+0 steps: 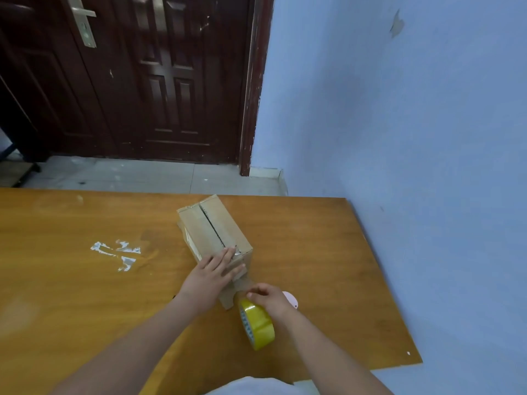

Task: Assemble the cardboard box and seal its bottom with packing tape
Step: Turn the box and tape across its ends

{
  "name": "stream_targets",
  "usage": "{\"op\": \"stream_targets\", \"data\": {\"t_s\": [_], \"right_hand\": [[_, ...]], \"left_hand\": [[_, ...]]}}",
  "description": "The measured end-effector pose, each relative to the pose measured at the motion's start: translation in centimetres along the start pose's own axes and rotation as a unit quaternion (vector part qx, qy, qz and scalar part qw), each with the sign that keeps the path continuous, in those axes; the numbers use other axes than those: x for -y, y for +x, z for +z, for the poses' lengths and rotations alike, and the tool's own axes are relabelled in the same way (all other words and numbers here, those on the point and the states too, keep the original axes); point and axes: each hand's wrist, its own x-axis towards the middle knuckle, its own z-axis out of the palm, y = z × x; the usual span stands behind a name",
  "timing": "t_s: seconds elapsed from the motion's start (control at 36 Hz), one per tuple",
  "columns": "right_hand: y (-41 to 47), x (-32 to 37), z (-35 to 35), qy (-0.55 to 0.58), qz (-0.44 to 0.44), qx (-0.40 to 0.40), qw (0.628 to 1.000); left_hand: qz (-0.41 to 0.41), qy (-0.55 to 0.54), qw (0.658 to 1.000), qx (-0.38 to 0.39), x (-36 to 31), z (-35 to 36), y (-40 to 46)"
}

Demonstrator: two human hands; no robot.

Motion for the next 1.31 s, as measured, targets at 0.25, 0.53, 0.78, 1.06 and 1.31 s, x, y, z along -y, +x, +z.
{"op": "stream_targets", "data": {"t_s": [0.25, 0.53, 0.78, 1.06, 1.31], "right_hand": [[-0.6, -0.1, 0.0, 0.012, 0.009, -0.009, 1.0], [-1.4, 0.1, -0.1, 0.014, -0.009, -0.004, 1.0], [-1.8, 0.0, -0.1, 0.007, 0.005, -0.016, 1.0], [-1.9, 0.3, -0.1, -0.004, 0.013, -0.008, 1.0], [-2.1, 0.2, -0.1, -0.001, 0.011, -0.006, 1.0]], "left_hand": [[-0.03, 0.001, 1.0, -0.003, -0.4, -0.4, -0.1], [-0.014, 0.103, 0.994, -0.022, -0.5, 0.6, 0.2], [0.006, 0.163, 0.987, 0.002, -0.7, 0.7, 0.3], [-0.012, 0.051, 0.998, -0.031, -0.4, 0.8, 0.0], [0.011, -0.086, 0.995, -0.047, 1.1, -0.7, -0.5]]}}
